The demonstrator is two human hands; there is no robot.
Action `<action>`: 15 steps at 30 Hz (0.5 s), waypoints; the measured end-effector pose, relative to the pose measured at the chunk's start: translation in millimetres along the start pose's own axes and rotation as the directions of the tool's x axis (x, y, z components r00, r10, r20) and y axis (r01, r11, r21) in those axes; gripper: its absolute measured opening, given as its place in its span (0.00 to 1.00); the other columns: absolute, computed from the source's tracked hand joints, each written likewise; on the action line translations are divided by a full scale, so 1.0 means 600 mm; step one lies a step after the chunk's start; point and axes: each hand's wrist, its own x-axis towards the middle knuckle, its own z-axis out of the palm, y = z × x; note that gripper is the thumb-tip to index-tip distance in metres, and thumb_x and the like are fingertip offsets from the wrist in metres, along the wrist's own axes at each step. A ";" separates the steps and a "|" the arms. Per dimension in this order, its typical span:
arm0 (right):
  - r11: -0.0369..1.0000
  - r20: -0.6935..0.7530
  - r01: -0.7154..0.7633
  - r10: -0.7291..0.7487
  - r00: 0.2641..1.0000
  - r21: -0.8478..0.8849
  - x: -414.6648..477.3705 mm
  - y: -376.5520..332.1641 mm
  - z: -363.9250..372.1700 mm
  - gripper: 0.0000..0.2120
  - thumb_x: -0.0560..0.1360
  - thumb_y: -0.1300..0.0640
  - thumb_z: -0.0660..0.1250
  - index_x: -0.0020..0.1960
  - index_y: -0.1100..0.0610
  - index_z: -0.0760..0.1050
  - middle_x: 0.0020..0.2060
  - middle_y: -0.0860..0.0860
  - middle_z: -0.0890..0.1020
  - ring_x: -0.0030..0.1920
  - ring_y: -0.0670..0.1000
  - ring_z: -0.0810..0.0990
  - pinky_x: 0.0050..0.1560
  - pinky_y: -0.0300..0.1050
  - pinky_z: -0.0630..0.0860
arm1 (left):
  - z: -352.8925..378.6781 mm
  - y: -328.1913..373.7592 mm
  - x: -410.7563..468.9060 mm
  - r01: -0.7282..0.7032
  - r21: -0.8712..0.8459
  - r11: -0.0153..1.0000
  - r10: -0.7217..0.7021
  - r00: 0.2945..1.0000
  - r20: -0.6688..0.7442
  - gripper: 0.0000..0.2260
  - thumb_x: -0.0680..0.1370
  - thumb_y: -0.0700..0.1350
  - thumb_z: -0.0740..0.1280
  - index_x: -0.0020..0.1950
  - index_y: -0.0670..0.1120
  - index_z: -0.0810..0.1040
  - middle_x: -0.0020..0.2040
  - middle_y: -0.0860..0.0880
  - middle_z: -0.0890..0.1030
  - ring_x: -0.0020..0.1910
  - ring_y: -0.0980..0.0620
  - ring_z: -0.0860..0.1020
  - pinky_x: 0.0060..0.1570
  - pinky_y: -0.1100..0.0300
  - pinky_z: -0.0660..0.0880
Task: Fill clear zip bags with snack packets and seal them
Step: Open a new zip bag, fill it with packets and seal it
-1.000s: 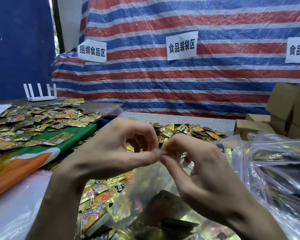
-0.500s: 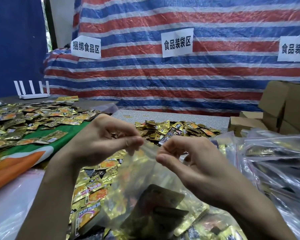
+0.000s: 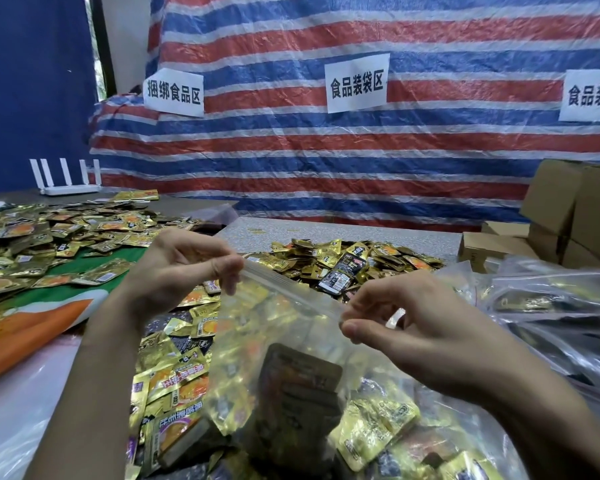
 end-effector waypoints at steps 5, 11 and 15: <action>1.000 0.036 -0.016 0.016 0.999 -0.013 -0.005 -0.004 -0.008 0.07 0.75 0.43 0.69 0.43 0.44 0.81 0.40 0.38 0.83 0.43 0.38 0.80 0.42 0.40 0.77 | -0.011 -0.009 -0.002 -0.012 -0.013 1.000 0.012 1.000 -0.023 0.14 0.70 0.50 0.71 0.36 0.39 0.84 0.31 0.40 0.82 0.32 0.42 0.80 0.37 0.60 0.79; 0.999 0.046 -0.038 0.039 0.998 -0.032 -0.009 -0.007 -0.015 0.08 0.75 0.42 0.69 0.43 0.44 0.82 0.40 0.37 0.84 0.42 0.37 0.81 0.41 0.37 0.74 | -0.018 -0.019 -0.004 -0.024 0.001 1.000 0.024 1.000 -0.011 0.12 0.71 0.51 0.70 0.38 0.42 0.85 0.32 0.43 0.82 0.33 0.46 0.81 0.37 0.61 0.78; 0.997 0.056 -0.062 0.064 0.996 -0.042 -0.013 -0.010 -0.022 0.09 0.75 0.42 0.69 0.42 0.45 0.82 0.38 0.36 0.83 0.41 0.38 0.81 0.44 0.42 0.78 | -0.019 -0.024 -0.003 -0.025 0.024 0.999 0.025 1.000 -0.013 0.10 0.72 0.49 0.70 0.39 0.43 0.85 0.32 0.44 0.83 0.32 0.49 0.81 0.36 0.64 0.77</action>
